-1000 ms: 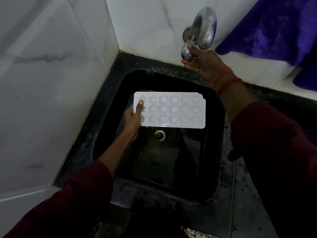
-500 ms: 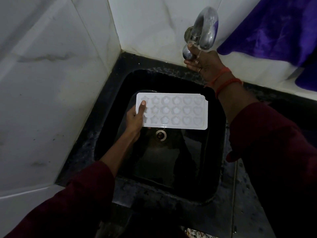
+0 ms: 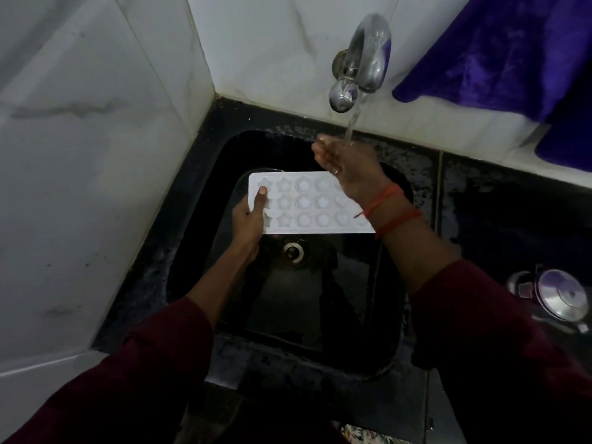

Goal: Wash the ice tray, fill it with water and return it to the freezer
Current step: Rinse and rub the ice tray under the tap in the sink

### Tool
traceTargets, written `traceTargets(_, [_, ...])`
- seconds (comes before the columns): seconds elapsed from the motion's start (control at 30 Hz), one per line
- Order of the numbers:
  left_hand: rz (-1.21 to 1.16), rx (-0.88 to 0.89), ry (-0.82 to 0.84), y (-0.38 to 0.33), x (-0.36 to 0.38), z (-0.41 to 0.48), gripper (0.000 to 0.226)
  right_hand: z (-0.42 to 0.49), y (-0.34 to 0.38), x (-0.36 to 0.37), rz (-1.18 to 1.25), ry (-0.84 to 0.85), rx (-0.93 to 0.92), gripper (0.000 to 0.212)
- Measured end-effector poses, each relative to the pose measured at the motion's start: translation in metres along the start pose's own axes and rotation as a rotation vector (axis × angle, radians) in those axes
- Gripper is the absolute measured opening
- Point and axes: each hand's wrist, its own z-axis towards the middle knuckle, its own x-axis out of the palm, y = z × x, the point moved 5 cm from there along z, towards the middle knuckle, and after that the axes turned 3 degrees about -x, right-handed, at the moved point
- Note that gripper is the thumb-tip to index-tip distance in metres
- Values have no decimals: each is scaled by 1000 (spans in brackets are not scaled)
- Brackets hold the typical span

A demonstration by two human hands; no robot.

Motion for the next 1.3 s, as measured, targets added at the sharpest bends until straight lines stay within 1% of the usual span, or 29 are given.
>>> traceTargets(0.03, [-1, -3, -3, 1, 1, 1, 26, -6, -3, -3, -50, 12, -8, 9])
traceTargets(0.1, [-7, -8, 2, 1, 4, 1, 25, -17, -2, -11, -289, 23, -83, 18])
traceTargets(0.17, [-3, -13, 10, 2, 7, 1, 25, -25, 5, -23, -582, -30, -247, 24])
traceTargets(0.23, [-9, -26, 20, 5, 11, 2, 25, -28, 11, -36, -841, -98, -421, 23])
traceTargets(0.3, [-21, -42, 25, 4, 16, 2, 26, -33, 13, -54, -1064, -173, -533, 19])
traceTargets(0.33, [-33, -54, 30, 3, 19, 0, 27, -35, 13, -64, -1127, -218, -594, 20])
traceTargets(0.4, [-66, -74, 46, 2, 28, -3, 26, -39, 12, -86, -1162, -312, -669, 29])
traceTargets(0.47, [-114, -105, 90, 1, 40, -7, 26, -42, 10, -104, -1142, -400, -695, 36])
traceTargets(0.5, [-138, -121, 125, 1, 46, -8, 28, -44, 9, -111, -1100, -415, -699, 37])
traceTargets(0.57, [-158, -157, 192, 1, 59, -11, 37, -48, 9, -124, -908, -412, -677, 37])
traceTargets(0.63, [-159, -186, 222, -1, 68, -12, 43, -53, 7, -136, -740, -431, -610, 34])
traceTargets(0.73, [-129, -144, 238, -6, 74, -7, 38, -61, -8, -148, -627, -483, -538, 32])
traceTargets(0.83, [-58, -62, 261, -14, 72, -3, 28, -62, -33, -157, -481, -485, -481, 32])
traceTargets(0.97, [2, -7, 278, -18, 78, -2, 31, -62, -57, -166, -385, -539, -409, 33])
traceTargets(1.1, [50, 16, 288, -22, 89, -3, 21, -61, -63, -175, -281, -601, -390, 32])
traceTargets(1.2, [88, 40, 269, -24, 89, 0, 20, -56, -67, -175, -265, -605, -362, 32])
traceTargets(1.3, [126, 49, 230, -26, 72, 3, 20, -48, -78, -165, -251, -584, -306, 32])
